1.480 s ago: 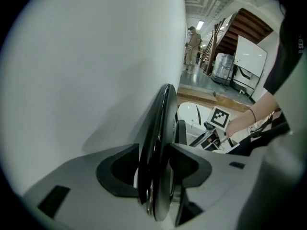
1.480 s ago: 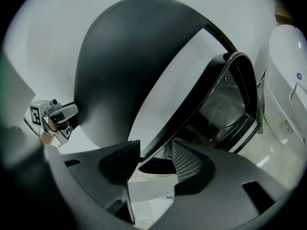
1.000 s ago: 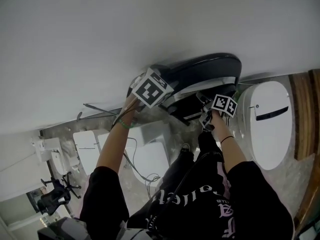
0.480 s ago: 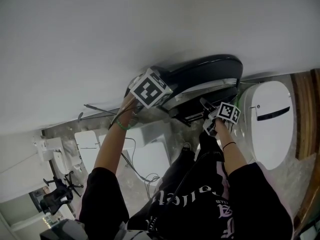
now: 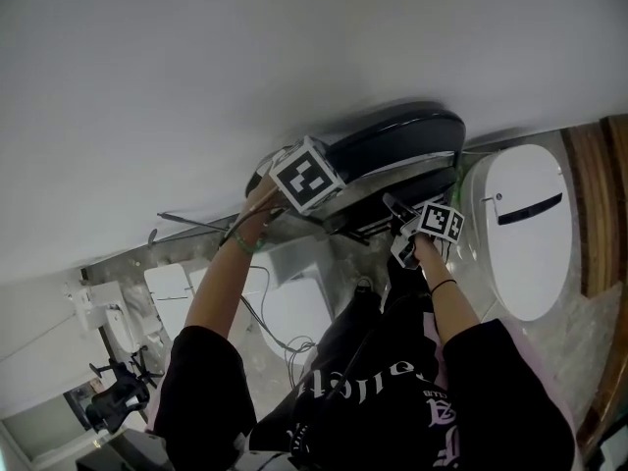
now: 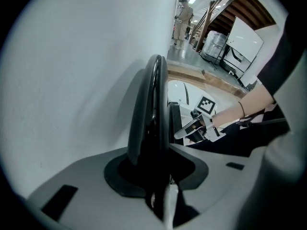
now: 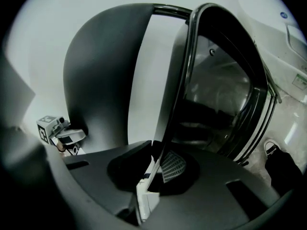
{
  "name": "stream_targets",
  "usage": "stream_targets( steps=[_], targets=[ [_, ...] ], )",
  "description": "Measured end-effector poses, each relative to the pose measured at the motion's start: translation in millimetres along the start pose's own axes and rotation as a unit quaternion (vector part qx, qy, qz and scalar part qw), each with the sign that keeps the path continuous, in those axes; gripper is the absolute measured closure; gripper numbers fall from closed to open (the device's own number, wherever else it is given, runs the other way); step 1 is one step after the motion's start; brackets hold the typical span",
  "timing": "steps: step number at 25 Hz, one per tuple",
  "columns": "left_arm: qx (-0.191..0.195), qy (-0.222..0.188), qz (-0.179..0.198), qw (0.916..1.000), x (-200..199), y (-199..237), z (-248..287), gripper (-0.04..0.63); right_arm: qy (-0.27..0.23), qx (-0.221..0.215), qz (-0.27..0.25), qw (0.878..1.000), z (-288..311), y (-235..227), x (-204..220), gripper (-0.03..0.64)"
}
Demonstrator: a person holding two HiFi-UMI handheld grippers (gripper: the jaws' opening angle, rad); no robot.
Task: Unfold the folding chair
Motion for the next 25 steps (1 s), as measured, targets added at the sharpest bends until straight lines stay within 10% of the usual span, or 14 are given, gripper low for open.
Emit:
stream_targets(
  steps=[10, 17, 25],
  targets=[
    [-0.04, -0.021, 0.041, 0.9982, 1, -54, -11, 0.468, -0.025, 0.033, 0.02, 0.999, -39, 0, 23, 0.561],
    [0.07, -0.03, 0.016, 0.997, 16, -122, -26, 0.538, -0.071, 0.042, 0.03, 0.996, -89, -7, 61, 0.552],
    [0.081, -0.024, 0.089, 0.9925, 38, -210, -44, 0.543, -0.132, 0.041, 0.041, 0.99, -151, -16, 123, 0.549]
  ],
)
Point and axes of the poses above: the fingertips, and each gripper's own axes: z forward along the fingers, y to its left, x out of its underside, the point moved 6 cm from there along -z, backward along the fingers, and after that the axes turned 9 degrees about -y, right-handed, at the moved point
